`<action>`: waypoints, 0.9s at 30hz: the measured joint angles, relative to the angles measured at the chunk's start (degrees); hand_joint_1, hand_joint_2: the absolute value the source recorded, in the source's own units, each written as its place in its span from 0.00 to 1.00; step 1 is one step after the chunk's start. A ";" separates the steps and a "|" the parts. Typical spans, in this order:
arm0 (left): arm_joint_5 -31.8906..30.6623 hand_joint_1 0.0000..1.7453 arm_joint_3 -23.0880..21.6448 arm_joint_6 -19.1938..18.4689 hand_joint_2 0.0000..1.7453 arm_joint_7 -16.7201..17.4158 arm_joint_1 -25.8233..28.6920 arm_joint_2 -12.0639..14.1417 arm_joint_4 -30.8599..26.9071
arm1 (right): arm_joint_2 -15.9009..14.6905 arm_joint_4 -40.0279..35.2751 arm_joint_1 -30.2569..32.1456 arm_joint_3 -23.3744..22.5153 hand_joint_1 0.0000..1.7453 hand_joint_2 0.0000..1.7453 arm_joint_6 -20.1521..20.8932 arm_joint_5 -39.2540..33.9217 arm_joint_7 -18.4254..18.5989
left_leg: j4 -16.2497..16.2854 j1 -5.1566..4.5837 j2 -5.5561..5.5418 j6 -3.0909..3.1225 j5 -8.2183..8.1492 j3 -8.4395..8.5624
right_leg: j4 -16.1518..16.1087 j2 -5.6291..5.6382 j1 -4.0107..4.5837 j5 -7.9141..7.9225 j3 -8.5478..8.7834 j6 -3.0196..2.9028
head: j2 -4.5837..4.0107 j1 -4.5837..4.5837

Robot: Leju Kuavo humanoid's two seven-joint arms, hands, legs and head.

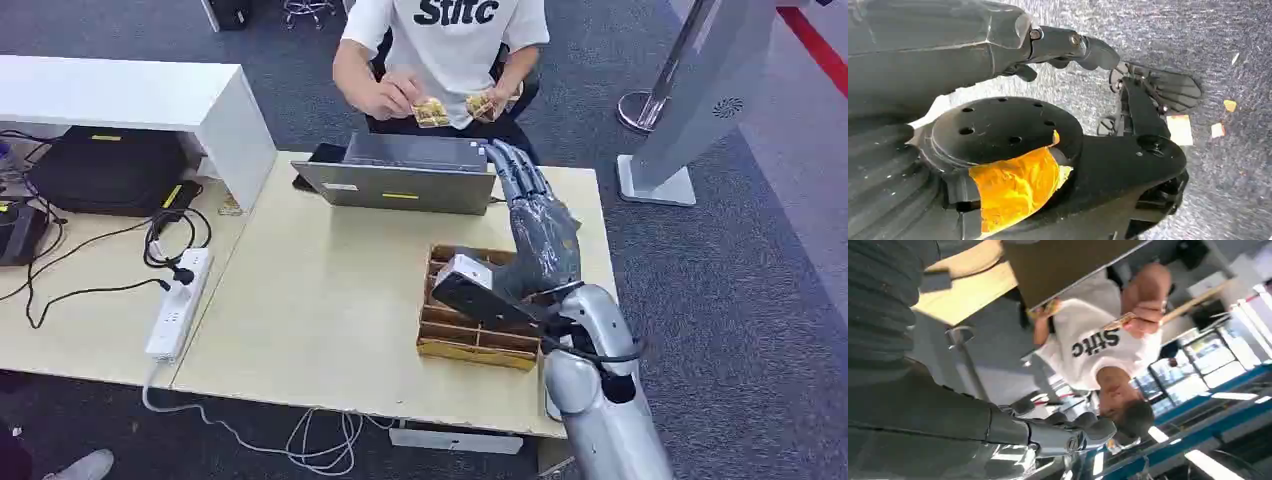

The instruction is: Pass the card to the sensor for recognition and then transmit it.

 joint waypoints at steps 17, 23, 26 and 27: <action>-5.40 0.00 -3.39 1.29 1.00 1.95 -0.03 0.15 0.00 | 5.40 21.04 -11.84 -13.82 1.00 1.00 -3.10 15.98 9.56 | 0.01 -0.01 -0.02 0.00 0.00 0.01 | -0.02 0.01 0.00 0.00 -0.02 0.00 | 0.00 0.00; -6.21 0.00 -4.09 1.49 1.00 1.99 -0.03 0.15 0.00 | 5.99 22.04 -12.04 -14.73 1.00 1.00 -2.21 10.25 8.25 | 0.01 0.00 -0.02 0.00 0.00 0.02 | -0.02 0.01 0.01 0.00 -0.02 0.00 | 0.00 0.00; -6.54 0.00 -4.18 1.82 1.00 1.99 -0.03 0.15 0.00 | 6.21 22.32 -12.34 -14.78 1.00 1.00 -0.76 3.14 7.73 | 0.00 0.00 -0.01 -0.01 0.00 0.02 | -0.01 0.01 0.01 0.00 -0.02 -0.01 | 0.00 0.00; -6.54 0.00 -4.18 1.84 1.00 1.99 -0.04 0.13 0.00 | 6.36 22.43 -12.45 -14.64 1.00 1.00 -0.70 1.29 7.73 | 0.01 0.00 -0.01 -0.01 0.00 0.02 | -0.01 0.01 0.01 0.00 -0.02 -0.01 | -0.02 0.00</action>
